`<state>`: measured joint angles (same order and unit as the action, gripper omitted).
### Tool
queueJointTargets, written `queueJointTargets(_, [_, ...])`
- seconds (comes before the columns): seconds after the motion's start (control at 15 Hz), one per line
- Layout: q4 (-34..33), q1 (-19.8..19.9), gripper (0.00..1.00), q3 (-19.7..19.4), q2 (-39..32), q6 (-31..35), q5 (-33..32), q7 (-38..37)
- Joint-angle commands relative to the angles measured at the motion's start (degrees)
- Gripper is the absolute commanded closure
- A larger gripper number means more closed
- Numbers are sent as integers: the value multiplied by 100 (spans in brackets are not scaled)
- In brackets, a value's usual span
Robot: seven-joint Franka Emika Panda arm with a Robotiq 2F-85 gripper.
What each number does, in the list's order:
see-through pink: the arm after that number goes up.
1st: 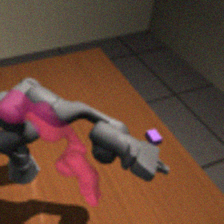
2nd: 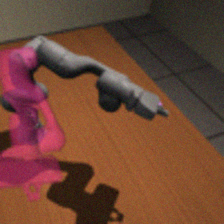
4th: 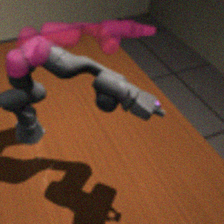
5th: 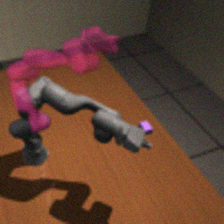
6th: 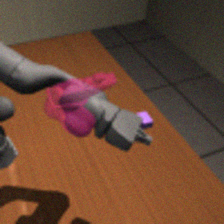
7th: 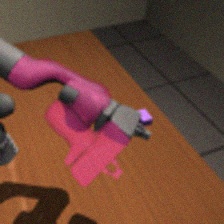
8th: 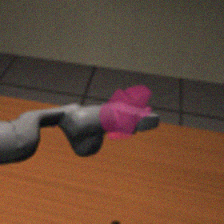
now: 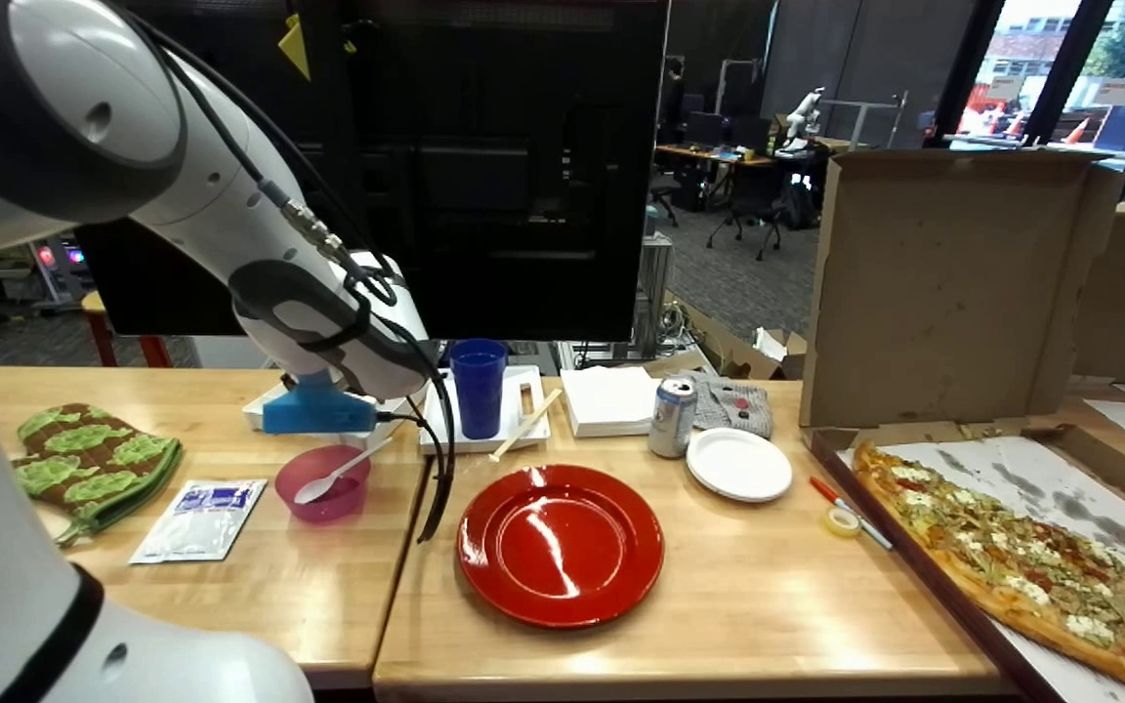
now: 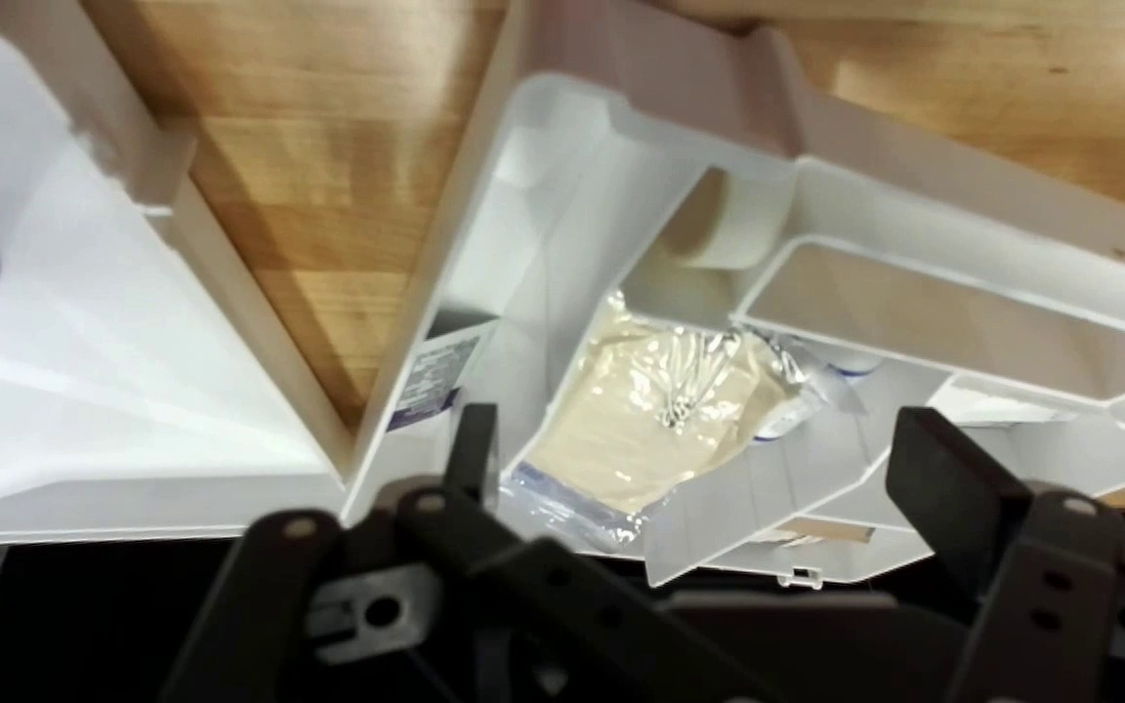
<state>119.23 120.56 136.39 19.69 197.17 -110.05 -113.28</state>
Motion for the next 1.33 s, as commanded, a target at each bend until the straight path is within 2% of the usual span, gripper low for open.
queueJointTargets(0.0, [-73,-493,0,-471,70,-14,-322,-313])
queueJointTargets(0.47, [-408,-1573,0,-1483,413,257,-671,-630])
queueJointTargets(0.53, [-418,-1643,0,-1491,405,231,-721,-648])
queueJointTargets(0.6, [-344,-1603,0,-1331,297,70,-808,-632])
queueJointTargets(0.73, [-447,-1677,0,-1374,418,185,-862,-701])
queueJointTargets(0.87, [-421,-1582,0,-1208,383,132,-919,-692])
queueJointTargets(1.27, [-432,-1454,0,-1093,400,136,-1028,-695])
